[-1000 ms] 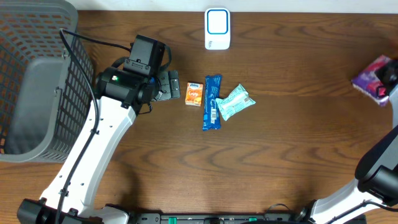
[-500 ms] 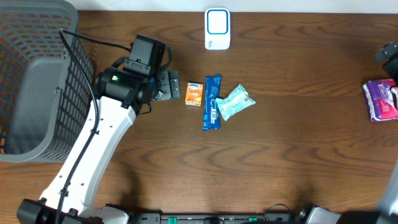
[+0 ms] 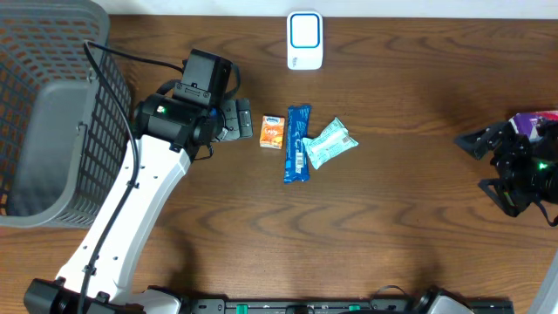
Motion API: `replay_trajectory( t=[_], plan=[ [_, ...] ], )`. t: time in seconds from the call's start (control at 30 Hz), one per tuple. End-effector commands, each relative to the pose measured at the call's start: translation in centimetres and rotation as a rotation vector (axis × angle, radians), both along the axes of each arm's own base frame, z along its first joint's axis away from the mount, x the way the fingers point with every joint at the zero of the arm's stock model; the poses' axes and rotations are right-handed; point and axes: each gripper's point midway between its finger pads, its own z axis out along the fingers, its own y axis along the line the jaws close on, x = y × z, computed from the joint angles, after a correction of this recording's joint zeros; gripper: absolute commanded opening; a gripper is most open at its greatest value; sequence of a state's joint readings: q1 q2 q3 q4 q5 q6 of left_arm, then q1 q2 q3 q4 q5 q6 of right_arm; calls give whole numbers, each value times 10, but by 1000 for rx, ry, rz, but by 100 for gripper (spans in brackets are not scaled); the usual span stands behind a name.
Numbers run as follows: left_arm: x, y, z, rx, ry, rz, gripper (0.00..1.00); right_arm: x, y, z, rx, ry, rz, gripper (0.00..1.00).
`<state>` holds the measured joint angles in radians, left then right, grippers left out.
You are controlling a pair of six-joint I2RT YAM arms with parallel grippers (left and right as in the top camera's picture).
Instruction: Scan the item barcode
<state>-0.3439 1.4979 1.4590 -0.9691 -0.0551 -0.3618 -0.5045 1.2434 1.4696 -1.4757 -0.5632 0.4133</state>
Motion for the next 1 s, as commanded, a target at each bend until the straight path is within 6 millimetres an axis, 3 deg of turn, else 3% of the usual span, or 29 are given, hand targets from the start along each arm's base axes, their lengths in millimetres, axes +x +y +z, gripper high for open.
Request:
replay_trajectory(
  t=[0.0, 0.53, 0.73, 0.97],
  plan=[
    [1, 2, -1, 11, 2, -4, 98, -7, -14, -8, -94, 46, -31, 99],
    [1, 2, -1, 11, 2, -4, 98, -6, -17, -8, -161, 13, 53, 99],
    [1, 2, -1, 11, 2, -4, 98, 16, -4, 10, -169, -181, 218, 99],
    [1, 2, -1, 11, 2, -4, 98, 24, 1, 16, -177, -237, 258, 99]
  ],
)
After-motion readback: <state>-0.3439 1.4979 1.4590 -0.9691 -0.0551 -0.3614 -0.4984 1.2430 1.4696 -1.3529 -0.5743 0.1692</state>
